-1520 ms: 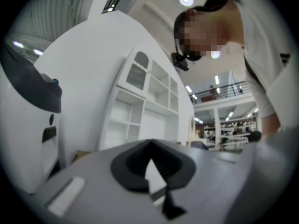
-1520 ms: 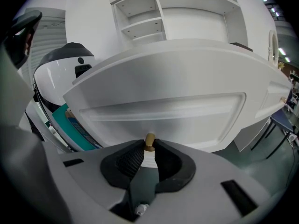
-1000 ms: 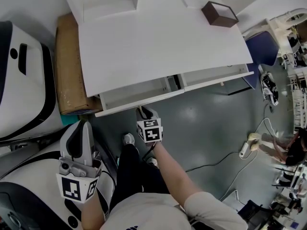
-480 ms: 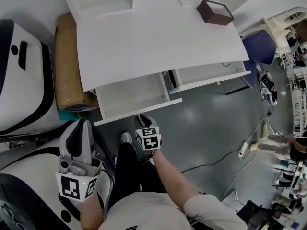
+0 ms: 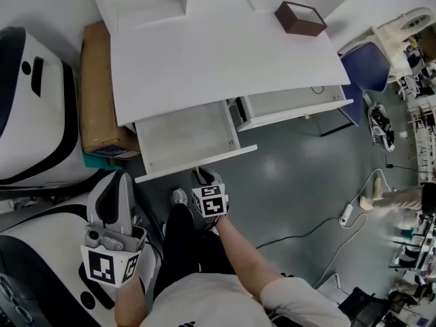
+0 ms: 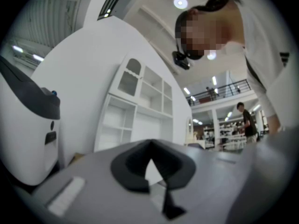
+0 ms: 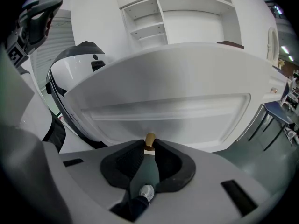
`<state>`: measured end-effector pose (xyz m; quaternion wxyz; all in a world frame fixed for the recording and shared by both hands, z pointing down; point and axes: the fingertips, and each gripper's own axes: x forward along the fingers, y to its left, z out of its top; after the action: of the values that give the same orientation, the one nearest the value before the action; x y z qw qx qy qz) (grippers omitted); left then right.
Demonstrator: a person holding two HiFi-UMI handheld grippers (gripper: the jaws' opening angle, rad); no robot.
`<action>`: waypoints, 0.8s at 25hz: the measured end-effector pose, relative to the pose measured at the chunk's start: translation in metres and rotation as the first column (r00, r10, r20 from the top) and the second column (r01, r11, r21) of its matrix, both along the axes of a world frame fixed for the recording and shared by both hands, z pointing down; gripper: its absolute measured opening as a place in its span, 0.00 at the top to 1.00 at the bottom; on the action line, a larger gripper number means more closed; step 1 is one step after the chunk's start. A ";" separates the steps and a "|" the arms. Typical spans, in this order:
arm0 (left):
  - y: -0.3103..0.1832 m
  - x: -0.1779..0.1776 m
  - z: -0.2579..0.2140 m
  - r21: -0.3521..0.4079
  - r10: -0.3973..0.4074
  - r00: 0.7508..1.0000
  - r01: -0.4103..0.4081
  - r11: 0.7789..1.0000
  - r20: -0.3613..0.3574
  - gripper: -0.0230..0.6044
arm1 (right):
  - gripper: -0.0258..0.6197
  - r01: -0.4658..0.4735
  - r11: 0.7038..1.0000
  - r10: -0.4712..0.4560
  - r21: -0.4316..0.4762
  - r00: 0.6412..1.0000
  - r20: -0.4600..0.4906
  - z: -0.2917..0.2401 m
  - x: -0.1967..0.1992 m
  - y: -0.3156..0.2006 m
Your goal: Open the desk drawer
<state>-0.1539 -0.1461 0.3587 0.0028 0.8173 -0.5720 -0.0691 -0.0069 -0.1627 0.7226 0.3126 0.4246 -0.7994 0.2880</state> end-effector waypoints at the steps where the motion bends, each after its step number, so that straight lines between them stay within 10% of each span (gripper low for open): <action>1: 0.002 0.000 -0.001 0.002 -0.002 1.000 0.002 1.000 0.001 0.96 | 0.85 0.000 1.000 0.000 0.000 1.000 -0.002 0.000 0.001 0.002; 20: 0.027 0.024 -0.021 0.014 0.025 1.000 -0.025 1.000 0.007 0.96 | 0.96 0.023 0.997 -0.029 0.074 0.997 0.077 -0.059 0.028 0.024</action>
<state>-0.1301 -0.1192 0.3382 -0.0043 0.8246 -0.5614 -0.0703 0.0208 -0.1383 0.6637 0.2689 0.4139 -0.8265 0.2707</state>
